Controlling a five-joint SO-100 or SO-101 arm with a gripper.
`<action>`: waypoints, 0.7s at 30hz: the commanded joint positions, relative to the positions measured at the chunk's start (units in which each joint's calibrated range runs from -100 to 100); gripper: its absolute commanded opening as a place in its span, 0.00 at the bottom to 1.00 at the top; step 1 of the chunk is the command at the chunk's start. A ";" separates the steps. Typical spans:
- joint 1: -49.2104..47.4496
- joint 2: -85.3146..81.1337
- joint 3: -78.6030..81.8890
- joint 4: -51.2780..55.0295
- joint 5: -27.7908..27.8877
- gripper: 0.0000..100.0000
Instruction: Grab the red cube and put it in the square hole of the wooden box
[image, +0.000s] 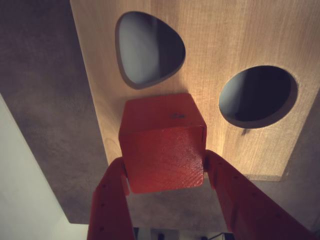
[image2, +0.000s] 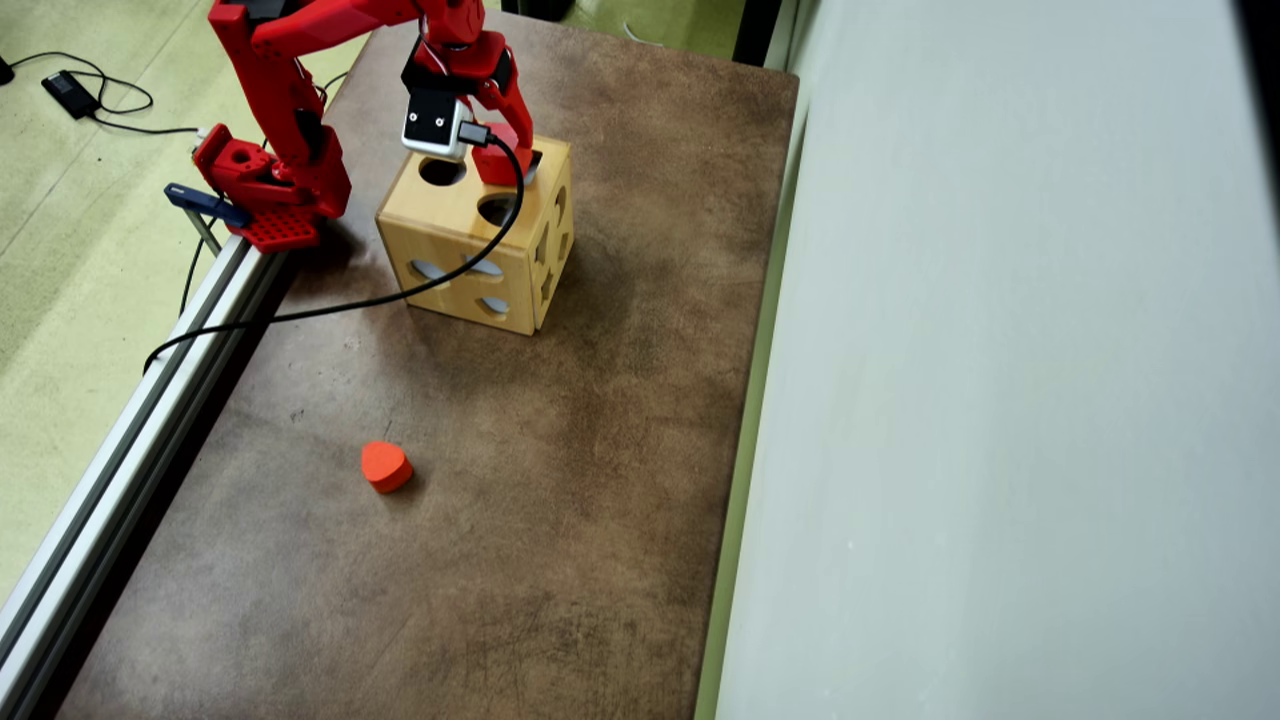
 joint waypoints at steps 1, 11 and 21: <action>-1.89 -0.39 -1.45 -0.47 -0.05 0.02; -1.89 -0.39 -3.15 -0.55 0.05 0.02; -1.89 0.54 -3.15 -0.55 0.20 0.02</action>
